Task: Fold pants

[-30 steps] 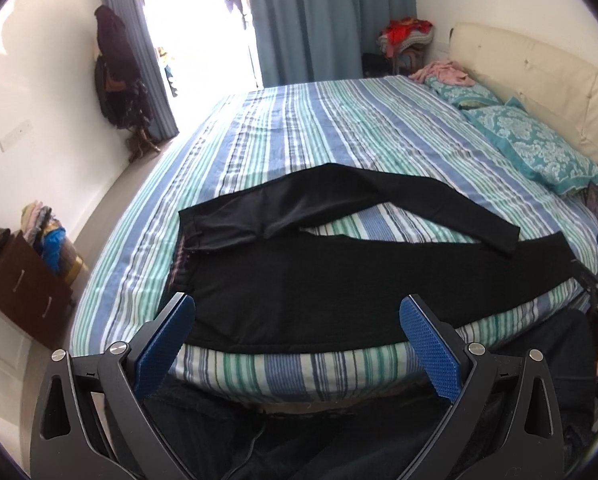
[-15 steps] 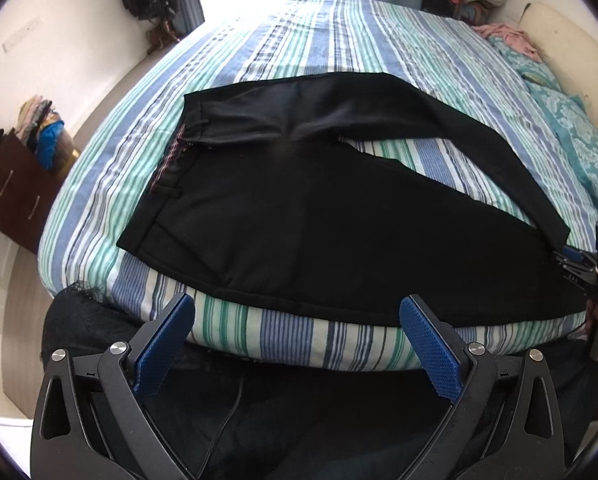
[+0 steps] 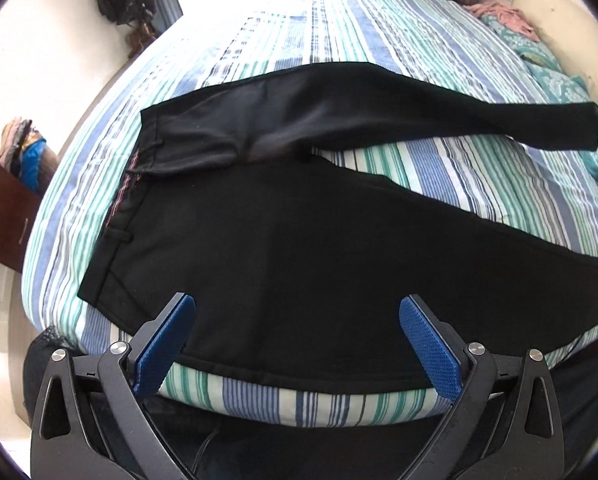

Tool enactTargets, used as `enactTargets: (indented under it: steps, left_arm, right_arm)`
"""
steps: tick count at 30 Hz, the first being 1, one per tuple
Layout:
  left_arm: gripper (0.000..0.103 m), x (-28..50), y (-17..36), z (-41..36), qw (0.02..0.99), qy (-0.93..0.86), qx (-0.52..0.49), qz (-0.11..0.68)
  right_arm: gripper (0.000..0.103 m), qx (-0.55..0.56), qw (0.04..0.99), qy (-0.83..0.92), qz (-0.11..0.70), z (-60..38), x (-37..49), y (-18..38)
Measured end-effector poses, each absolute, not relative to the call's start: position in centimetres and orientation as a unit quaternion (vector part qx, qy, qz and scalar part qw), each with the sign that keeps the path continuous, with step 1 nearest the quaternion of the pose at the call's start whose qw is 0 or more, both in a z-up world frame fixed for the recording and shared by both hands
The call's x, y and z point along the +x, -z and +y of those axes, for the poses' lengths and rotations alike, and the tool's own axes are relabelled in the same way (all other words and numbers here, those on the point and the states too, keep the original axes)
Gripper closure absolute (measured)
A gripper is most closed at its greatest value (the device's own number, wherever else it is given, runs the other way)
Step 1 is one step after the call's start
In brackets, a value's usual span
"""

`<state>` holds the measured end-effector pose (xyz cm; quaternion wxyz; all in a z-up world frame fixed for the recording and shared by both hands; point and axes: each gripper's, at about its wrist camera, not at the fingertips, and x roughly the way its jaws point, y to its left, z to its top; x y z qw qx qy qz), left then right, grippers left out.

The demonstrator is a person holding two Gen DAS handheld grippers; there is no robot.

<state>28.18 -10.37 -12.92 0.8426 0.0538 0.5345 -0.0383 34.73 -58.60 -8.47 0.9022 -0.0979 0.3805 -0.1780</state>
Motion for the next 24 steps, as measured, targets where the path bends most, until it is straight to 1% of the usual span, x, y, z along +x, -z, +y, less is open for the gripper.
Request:
enactTargets:
  steps: [4, 5, 6, 8, 10, 12, 14, 16, 17, 20, 22, 23, 24]
  left_arm:
    - [0.001, 30.3, 13.2, -11.9, 0.842, 0.038, 0.044, 0.536]
    - [0.001, 30.7, 13.5, -12.4, 0.841, 0.039, 0.045, 0.538]
    - [0.001, 31.2, 13.8, -12.9, 0.839, 0.040, 0.050, 0.540]
    - [0.001, 32.0, 14.4, -13.8, 0.835, 0.038, 0.063, 0.545]
    - [0.001, 32.6, 15.1, -14.0, 0.835, 0.035, 0.068, 0.545]
    - [0.001, 33.2, 16.0, -13.9, 0.832, 0.031, 0.064, 0.550]
    - [0.001, 33.8, 17.0, -13.7, 0.827, 0.027, 0.055, 0.559]
    - [0.001, 34.3, 17.7, -13.9, 0.822, 0.026, 0.050, 0.567]
    - [0.001, 34.4, 18.0, -14.1, 0.820, 0.026, 0.051, 0.569]
    - [0.001, 34.0, 18.3, -14.8, 0.821, 0.027, 0.067, 0.566]
    - [0.001, 33.7, 18.8, -15.1, 0.818, 0.028, 0.082, 0.569]
    - [0.001, 33.6, 19.1, -15.3, 0.814, 0.027, 0.090, 0.573]
    - [0.001, 33.5, 19.4, -15.5, 0.810, 0.026, 0.097, 0.578]
  right_arm:
    - [0.090, -0.119, 0.893, 0.216, 0.377, -63.3, 45.1, 7.2]
    - [0.086, -0.112, 0.887, 0.226, 0.388, -64.7, 47.6, 7.7]
    - [0.069, -0.098, 0.877, 0.239, 0.406, -66.2, 49.9, 8.6]
    - [0.050, -0.067, 0.857, 0.273, 0.432, -69.2, 52.9, 10.1]
    - [0.050, -0.015, 0.864, 0.275, 0.422, -71.6, 52.9, 10.8]
    - [0.049, 0.059, 0.870, 0.264, 0.411, -74.2, 51.4, 12.0]
    - [0.049, 0.185, 0.862, 0.217, 0.420, -77.1, 49.1, 15.3]
    - [0.049, 0.332, 0.821, 0.152, 0.438, -79.4, 47.6, 20.2]
    - [0.049, 0.382, 0.802, 0.129, 0.441, -79.4, 47.1, 22.5]
    - [0.049, 0.435, 0.781, 0.100, 0.436, -78.5, 47.3, 27.1]
    - [0.049, 0.447, 0.794, 0.105, 0.399, -78.0, 47.9, 27.7]
    - [0.051, 0.455, 0.797, 0.106, 0.383, -77.9, 48.6, 27.7]
    - [0.074, 0.439, 0.801, 0.116, 0.389, -77.6, 49.6, 27.3]
